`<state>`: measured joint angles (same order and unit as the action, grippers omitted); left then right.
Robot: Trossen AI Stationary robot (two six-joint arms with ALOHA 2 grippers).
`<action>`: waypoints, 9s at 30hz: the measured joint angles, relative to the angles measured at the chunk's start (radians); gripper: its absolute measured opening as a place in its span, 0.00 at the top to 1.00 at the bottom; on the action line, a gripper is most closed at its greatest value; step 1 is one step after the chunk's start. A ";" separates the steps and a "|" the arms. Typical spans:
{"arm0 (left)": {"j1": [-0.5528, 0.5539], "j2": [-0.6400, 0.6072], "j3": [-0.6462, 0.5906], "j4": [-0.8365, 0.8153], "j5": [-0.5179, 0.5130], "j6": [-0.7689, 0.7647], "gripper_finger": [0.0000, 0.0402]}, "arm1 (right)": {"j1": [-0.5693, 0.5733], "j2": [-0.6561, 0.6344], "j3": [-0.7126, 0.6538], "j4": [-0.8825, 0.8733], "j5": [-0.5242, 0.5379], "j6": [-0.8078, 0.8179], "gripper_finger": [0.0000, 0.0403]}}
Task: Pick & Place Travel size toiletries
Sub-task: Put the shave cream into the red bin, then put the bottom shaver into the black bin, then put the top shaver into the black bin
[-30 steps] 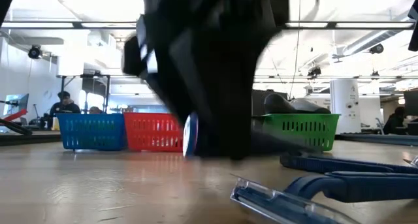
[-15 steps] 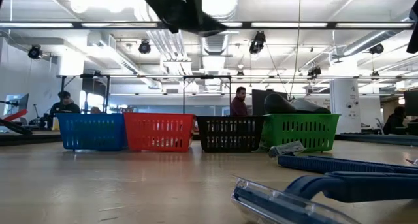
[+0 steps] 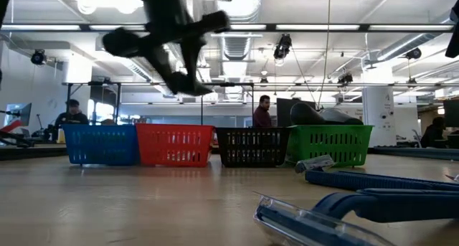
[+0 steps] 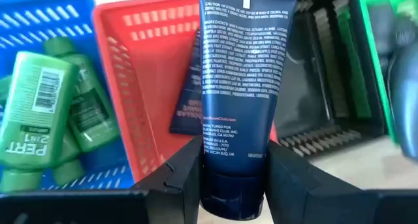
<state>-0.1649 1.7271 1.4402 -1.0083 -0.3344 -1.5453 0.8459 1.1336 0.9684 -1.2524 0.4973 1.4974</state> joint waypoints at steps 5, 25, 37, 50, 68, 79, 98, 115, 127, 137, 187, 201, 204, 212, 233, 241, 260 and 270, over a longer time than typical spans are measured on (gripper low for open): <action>0.023 -0.143 -0.240 0.217 0.023 -0.092 0.68 | 0.000 0.000 0.000 -0.001 0.000 0.008 0.10; 0.090 -0.129 -0.368 0.308 0.040 -0.089 0.52 | 0.000 -0.001 -0.002 -0.005 0.000 0.043 0.10; -0.030 -0.128 -0.203 0.468 0.080 0.263 0.46 | 0.000 -0.001 -0.003 0.023 -0.047 -0.013 0.10; -0.335 -0.105 -0.142 0.479 0.085 0.621 0.46 | -0.001 0.065 -0.046 0.563 -0.099 -0.346 0.10; -0.492 -0.114 -0.232 0.496 0.063 0.741 0.46 | -0.092 0.531 0.132 0.817 -0.241 -0.683 0.10; -0.500 -0.115 -0.235 0.496 0.050 0.792 0.46 | -0.132 0.826 0.506 0.595 -0.307 -1.056 0.10; -0.519 -0.125 -0.235 0.500 0.053 0.813 0.46 | -0.206 1.060 0.711 0.477 -0.402 -1.200 0.17; -0.519 -0.126 -0.235 0.500 0.047 0.789 0.46 | -0.229 1.101 0.706 0.486 -0.429 -1.208 0.55; -0.534 -0.295 -0.235 0.415 0.085 0.773 0.46 | -0.234 1.079 0.711 0.453 -0.472 -1.009 0.93; -0.533 -0.527 -0.235 0.230 -0.151 0.708 0.46 | -0.297 0.907 0.711 0.398 -0.214 -0.616 0.92; -0.531 -0.572 -0.281 0.234 -0.310 0.748 0.46 | -0.737 0.807 0.549 0.544 -0.236 -0.387 0.45; -0.532 -0.572 -0.281 0.242 -0.260 0.757 0.46 | -0.400 0.804 0.557 0.246 -0.348 -0.134 0.40; -0.532 -0.572 -0.281 0.249 -0.260 0.766 0.46 | -0.368 0.822 0.541 0.248 -0.351 -0.080 0.43; -0.532 -0.571 -0.281 0.277 -0.261 0.774 0.46 | -0.352 0.934 0.553 0.262 -0.397 -0.073 0.44; -0.531 -0.571 -0.281 0.292 -0.261 0.762 0.46 | -0.366 0.981 0.558 0.339 -0.377 -0.137 0.58; -0.531 -0.571 -0.281 0.292 -0.261 0.764 0.46 | -0.366 0.981 0.573 0.220 -0.359 -0.125 0.53; -0.531 -0.571 -0.283 0.290 -0.261 0.773 0.46 | -0.366 1.004 0.634 0.218 -0.392 -0.317 0.40; -0.532 -0.571 -0.283 0.290 -0.261 0.772 0.46 | -0.367 1.043 0.634 0.225 -0.418 -0.502 0.57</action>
<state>-0.6968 1.1557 1.1572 -0.7181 -0.5955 -0.7733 0.4786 2.1763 1.6028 -1.0278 0.0788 0.9949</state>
